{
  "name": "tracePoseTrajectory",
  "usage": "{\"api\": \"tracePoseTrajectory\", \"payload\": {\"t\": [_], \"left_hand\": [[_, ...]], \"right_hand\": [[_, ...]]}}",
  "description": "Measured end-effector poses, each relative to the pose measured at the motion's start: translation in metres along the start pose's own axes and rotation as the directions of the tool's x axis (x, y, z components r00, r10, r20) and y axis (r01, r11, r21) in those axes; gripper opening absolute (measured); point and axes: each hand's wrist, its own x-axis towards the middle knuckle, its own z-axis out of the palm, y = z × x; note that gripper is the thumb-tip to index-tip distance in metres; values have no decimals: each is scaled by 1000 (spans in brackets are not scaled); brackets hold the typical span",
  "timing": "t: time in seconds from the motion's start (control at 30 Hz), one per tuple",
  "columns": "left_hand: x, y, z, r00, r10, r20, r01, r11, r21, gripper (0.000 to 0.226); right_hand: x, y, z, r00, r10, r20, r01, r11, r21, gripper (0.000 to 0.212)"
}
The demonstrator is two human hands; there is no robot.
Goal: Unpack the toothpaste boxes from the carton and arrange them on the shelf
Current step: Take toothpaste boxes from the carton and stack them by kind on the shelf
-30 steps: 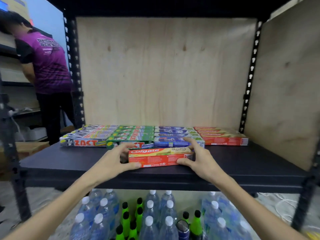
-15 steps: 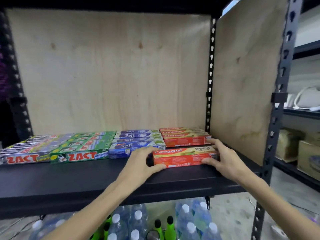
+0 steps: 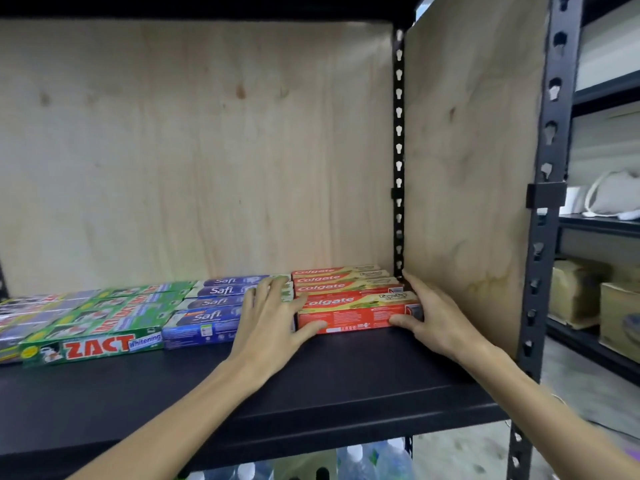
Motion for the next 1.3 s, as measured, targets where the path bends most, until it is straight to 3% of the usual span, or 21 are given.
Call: {"api": "tracePoseTrajectory", "payload": {"t": [0.13, 0.43, 0.57, 0.7, 0.87, 1.1, 1.3], "left_hand": [[9, -8, 6, 998, -58, -14, 58, 998, 10, 87], [25, -19, 19, 996, -57, 70, 56, 998, 12, 95], [27, -23, 18, 1000, 7, 5, -7, 999, 32, 106], [27, -22, 15, 999, -2, 41, 2, 1000, 6, 96], [29, -26, 16, 997, 4, 83, -4, 1000, -5, 103], [27, -23, 14, 999, -1, 46, 2, 1000, -21, 100], [25, -21, 14, 998, -21, -51, 18, 998, -53, 97]], "right_hand": [[13, 5, -1, 1000, 4, 26, -4, 1000, 20, 102], [31, 15, 8, 997, 36, 67, -30, 995, -90, 101], [34, 19, 9, 996, 59, 70, -52, 993, -105, 104], [34, 22, 11, 995, 71, 67, -65, 994, -87, 104], [33, 22, 11, 995, 72, 71, -68, 996, -62, 106], [21, 12, 10, 998, 51, 30, -47, 993, -106, 106], [11, -2, 6, 995, -91, -44, 84, 986, -146, 94]]}}
